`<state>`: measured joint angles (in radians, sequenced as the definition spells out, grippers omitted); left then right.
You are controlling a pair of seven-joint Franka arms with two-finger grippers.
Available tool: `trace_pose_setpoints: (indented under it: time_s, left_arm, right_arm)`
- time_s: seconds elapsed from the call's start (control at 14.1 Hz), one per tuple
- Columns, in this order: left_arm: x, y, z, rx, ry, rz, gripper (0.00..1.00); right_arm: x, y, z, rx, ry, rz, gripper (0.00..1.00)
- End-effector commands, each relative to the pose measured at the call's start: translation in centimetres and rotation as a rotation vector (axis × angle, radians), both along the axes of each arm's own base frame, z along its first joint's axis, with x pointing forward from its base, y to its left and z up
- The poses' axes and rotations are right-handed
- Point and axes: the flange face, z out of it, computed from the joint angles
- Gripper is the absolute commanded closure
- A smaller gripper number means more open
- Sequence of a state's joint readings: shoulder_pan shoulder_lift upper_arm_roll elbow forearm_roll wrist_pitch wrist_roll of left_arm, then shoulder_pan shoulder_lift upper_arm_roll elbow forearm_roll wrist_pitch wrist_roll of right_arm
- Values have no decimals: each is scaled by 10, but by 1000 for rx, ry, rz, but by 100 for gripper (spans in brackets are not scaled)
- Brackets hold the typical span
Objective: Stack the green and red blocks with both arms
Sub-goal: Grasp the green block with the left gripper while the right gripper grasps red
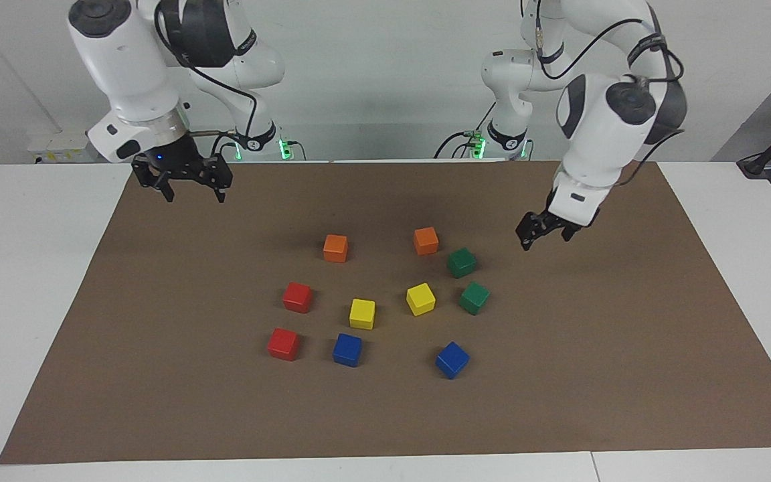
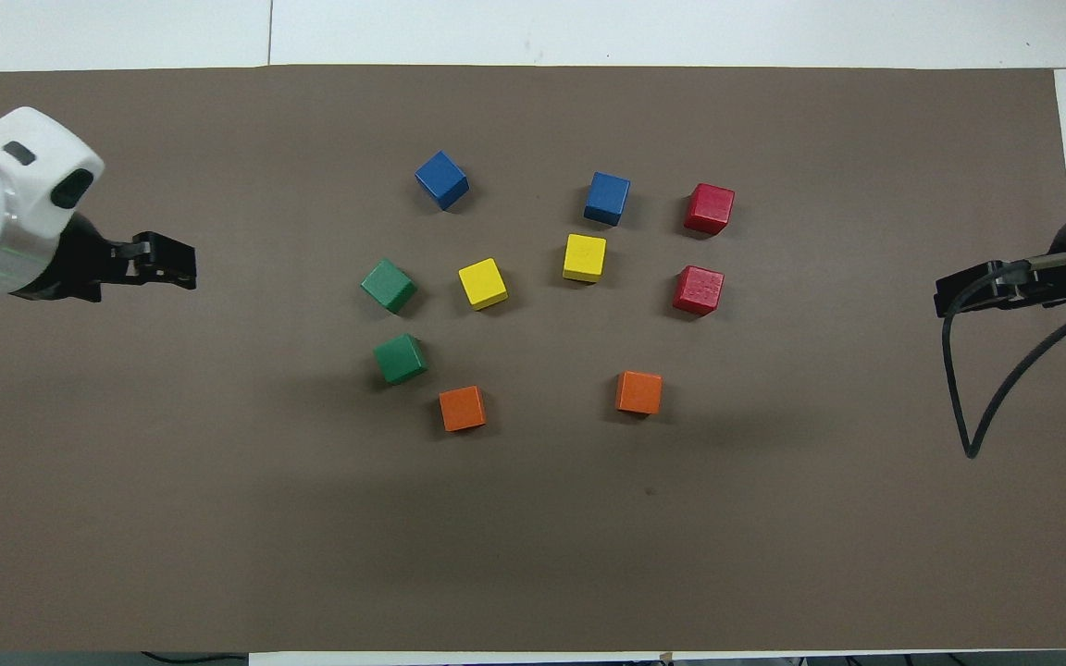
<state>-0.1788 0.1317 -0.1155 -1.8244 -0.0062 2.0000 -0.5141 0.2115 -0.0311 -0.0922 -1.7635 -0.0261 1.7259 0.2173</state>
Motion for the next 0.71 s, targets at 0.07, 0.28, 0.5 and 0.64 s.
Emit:
trace_pose_setpoints:
  time_s: [0.07, 0.28, 0.5, 0.64]
  left_arm:
    - [-29, -62, -67, -20, -6, 143, 0]
    - [-44, -84, -93, -10, 8, 125, 0]
    - [-55, -86, -110, 1, 24, 107, 0]
    - [-65, -88, -131, 2, 28, 100, 0]
  right_arm:
    - [16, 60, -77, -3, -11, -171, 0]
    - [31, 94, -131, 15, -44, -270, 0]
    - [40, 99, -170, 48, -65, -303, 0]
    - [43, 99, -183, 43, -59, -304, 0]
